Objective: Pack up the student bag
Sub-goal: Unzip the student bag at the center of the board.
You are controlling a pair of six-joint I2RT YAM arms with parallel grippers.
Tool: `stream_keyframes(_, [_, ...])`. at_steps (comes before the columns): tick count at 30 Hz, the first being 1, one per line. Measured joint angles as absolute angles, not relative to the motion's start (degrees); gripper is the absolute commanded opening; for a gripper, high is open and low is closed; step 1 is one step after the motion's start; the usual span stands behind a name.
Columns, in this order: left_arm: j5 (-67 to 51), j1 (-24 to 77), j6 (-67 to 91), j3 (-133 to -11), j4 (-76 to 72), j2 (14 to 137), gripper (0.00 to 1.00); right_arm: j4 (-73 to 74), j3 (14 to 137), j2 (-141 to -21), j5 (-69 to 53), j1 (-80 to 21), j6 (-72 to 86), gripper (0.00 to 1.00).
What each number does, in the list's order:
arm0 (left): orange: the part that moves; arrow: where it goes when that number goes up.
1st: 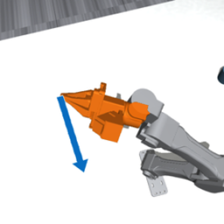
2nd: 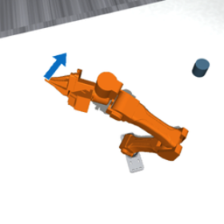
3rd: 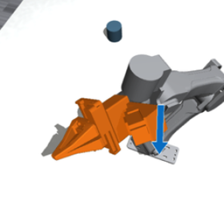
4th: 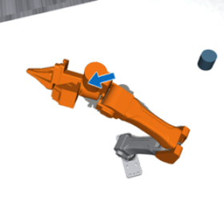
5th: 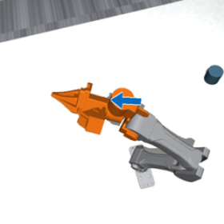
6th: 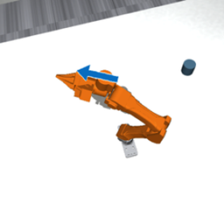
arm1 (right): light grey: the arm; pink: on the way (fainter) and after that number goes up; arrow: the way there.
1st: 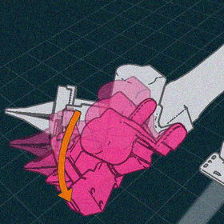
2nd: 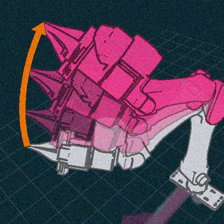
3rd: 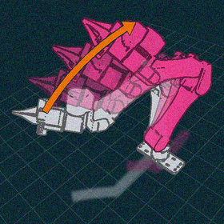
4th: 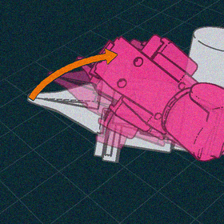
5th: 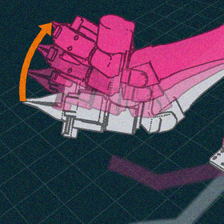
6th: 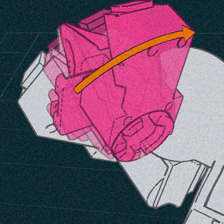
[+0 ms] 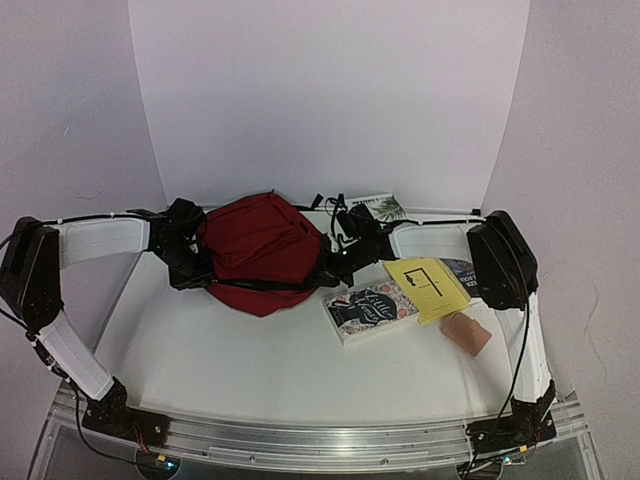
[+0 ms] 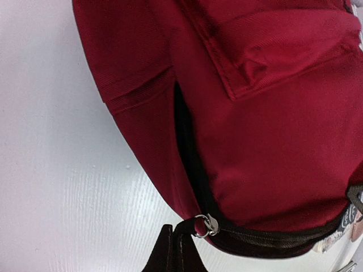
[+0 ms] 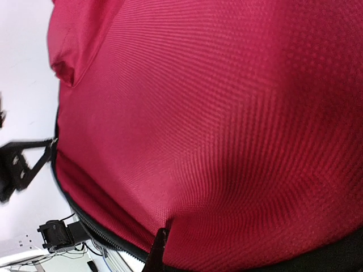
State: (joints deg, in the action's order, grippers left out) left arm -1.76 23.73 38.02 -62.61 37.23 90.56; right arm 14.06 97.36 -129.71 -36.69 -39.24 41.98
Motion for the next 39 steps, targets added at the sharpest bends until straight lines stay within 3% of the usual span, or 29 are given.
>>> stream_keyframes(21, [-6.42, 15.16, 35.42, -66.29, 34.39, 98.89, 0.02, 12.28, 95.98, -127.26, -37.04, -39.57, 36.83, 0.0])
stream_keyframes(24, [-7.08, 14.91, 33.82, -66.29, 34.41, 98.99, 0.15, 12.42, 96.01, -127.26, -37.68, -39.82, 36.58, 0.0])
stream_keyframes(28, [-7.6, 13.47, 31.01, -63.3, 32.53, 95.91, 0.52, 14.23, 96.01, -127.12, -37.98, -40.65, 36.47, 0.0])
stream_keyframes(31, [-9.27, 13.46, 28.77, -59.02, 31.03, 88.63, 0.7, 15.48, 96.54, -127.04, -37.96, -41.38, 36.47, 0.0])
stream_keyframes(39, [-16.69, 21.58, 21.64, -56.07, 24.75, 72.77, 0.79, 16.29, 102.71, -127.04, -38.01, -42.44, 37.55, 0.01])
